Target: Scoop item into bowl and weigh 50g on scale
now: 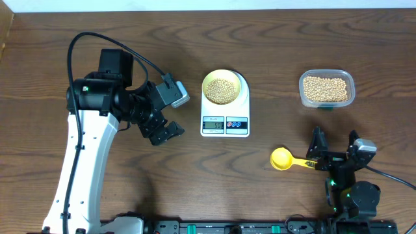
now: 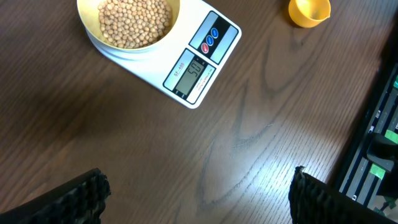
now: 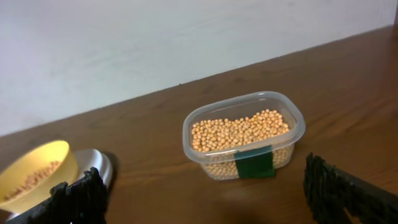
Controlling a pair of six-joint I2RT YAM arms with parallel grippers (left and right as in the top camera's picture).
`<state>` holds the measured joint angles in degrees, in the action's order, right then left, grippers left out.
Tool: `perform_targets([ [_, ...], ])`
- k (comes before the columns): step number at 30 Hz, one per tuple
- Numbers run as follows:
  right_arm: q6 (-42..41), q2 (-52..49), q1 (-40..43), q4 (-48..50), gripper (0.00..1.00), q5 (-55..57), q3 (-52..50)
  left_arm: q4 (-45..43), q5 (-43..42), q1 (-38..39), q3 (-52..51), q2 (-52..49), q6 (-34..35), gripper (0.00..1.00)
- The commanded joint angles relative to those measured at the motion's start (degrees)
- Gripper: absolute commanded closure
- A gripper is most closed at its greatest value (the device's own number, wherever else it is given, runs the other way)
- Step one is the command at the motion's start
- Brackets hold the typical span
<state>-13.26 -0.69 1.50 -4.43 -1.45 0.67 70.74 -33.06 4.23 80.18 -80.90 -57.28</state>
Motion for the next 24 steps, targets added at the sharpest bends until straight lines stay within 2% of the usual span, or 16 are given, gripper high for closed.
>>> perform_targets([
  [1,7.61,0.37,0.33,-0.02,0.01,-0.24,-0.35,0.37,-0.74,0.09,0.50,-0.33,-0.98,0.05],
  [4,10.75,0.37,0.35,-0.04,0.01,-0.20,-0.35,0.37,-0.74,0.09,0.50,-0.33,-1.01,0.05],
  [14,13.16,0.37,0.33,-0.20,0.01,0.00,-0.35,0.37,-0.74,0.09,0.50,-0.33,-0.98,0.05],
  [24,11.65,0.37,0.33,-0.15,0.01,-0.26,-0.35,0.37,-0.74,0.09,0.50,-0.33,-0.98,0.05],
])
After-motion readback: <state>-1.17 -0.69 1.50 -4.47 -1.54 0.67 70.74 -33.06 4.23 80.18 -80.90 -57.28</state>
